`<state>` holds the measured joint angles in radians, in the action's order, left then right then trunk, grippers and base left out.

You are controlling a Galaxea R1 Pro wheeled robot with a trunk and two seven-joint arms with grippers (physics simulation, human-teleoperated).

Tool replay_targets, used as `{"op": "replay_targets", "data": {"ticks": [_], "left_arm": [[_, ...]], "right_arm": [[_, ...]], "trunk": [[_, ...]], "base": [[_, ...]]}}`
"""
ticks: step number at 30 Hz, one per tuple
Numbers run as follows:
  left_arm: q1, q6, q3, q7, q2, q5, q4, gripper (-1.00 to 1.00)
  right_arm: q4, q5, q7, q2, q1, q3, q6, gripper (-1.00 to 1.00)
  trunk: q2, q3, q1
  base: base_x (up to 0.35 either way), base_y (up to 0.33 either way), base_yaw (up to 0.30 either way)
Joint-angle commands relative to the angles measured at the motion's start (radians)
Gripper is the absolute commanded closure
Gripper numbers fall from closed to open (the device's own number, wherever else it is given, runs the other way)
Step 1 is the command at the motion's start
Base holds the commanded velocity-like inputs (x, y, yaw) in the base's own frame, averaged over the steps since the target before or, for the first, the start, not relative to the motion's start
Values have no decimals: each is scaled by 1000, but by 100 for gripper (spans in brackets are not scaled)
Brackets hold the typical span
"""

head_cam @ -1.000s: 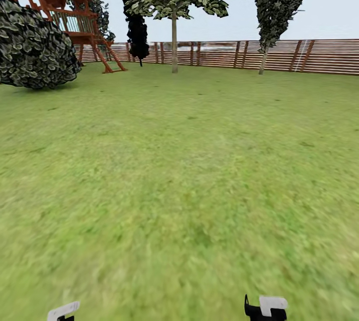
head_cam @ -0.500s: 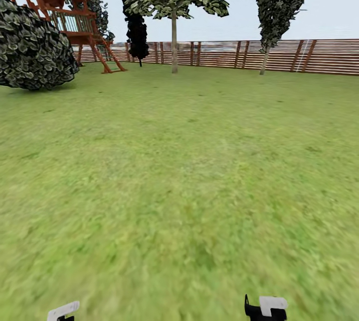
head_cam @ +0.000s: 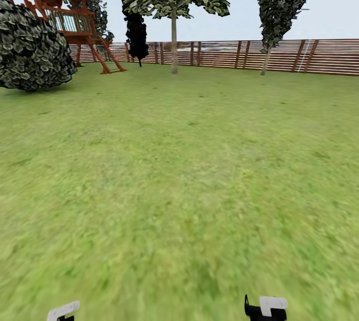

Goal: In the garden, pick up the pesticide atomizer on the floor and spray pesticide onto both trees until each tree trunk is fully covered.

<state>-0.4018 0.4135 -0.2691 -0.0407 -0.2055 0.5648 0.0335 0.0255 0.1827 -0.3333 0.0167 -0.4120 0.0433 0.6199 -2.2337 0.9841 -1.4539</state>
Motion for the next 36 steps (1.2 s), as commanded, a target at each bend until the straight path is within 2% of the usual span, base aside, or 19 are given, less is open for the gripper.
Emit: {"op": "replay_targets", "data": {"ticks": [1, 36], "left_arm": [[0, 2, -9, -4, 0, 4, 0, 100], [0, 2, -9, -4, -1, 4, 1, 100]], "right_arm": [[-1, 11, -6, 0, -1, 4, 1, -100], [-1, 11, -6, 0, -1, 4, 1, -100]], "trunk": [[0, 1, 0], [0, 1, 0]], "base": [[338, 0, 0], [338, 0, 0]]}}
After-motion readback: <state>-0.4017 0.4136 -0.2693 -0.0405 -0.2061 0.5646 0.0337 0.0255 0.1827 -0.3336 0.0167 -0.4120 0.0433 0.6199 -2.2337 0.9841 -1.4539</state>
